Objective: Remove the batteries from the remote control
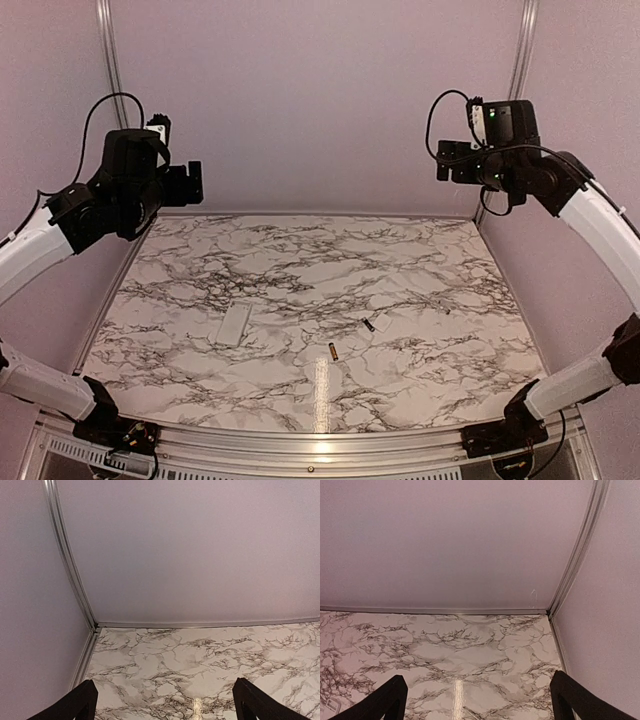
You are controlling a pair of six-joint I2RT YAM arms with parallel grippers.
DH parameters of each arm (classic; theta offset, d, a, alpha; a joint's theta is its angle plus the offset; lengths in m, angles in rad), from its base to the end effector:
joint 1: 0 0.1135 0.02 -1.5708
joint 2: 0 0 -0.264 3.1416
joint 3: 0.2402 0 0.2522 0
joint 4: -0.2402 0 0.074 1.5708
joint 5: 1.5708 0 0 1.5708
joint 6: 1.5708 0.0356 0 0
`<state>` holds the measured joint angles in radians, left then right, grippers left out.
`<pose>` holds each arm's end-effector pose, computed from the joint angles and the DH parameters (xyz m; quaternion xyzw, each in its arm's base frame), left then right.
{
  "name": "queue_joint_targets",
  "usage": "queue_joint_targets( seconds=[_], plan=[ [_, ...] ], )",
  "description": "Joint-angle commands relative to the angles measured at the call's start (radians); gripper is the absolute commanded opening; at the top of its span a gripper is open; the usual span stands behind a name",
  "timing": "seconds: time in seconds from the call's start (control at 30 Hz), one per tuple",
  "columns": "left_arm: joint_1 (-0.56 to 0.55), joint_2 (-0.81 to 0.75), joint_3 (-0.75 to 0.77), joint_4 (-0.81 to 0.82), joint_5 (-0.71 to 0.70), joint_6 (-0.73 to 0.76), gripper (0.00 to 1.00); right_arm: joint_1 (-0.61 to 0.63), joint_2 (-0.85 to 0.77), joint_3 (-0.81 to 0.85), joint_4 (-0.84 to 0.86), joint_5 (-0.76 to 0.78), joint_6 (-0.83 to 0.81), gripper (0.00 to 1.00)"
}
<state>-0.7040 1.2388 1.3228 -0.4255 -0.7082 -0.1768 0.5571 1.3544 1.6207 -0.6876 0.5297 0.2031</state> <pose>0.2194 -0.1560 0.4096 0.0066 0.7919 0.0257 0.6100 0.2467 0.1325 0.4509 -0.0025 0.8225 -0.0094 0.5687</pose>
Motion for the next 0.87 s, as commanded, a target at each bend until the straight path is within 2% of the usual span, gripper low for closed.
queue_joint_targets(
  seconds=[0.0, 0.17, 0.33, 0.83],
  plan=[
    [0.096, -0.078, -0.003, -0.03, 0.019, 0.023, 0.99, -0.008, -0.109, -0.095, 0.089, 0.069, -0.013, 0.99],
    [0.174, -0.143, -0.08, -0.028, 0.053, -0.008, 0.99, -0.009, -0.211, -0.247, 0.111, 0.03, 0.038, 0.99],
    [0.187, -0.185, -0.15, -0.021, 0.068, -0.056, 0.99, -0.008, -0.271, -0.339, 0.125, -0.016, 0.105, 0.99],
    [0.187, -0.205, -0.181, -0.03, 0.073, -0.071, 0.99, -0.008, -0.303, -0.354, 0.15, -0.034, 0.094, 0.98]
  ],
)
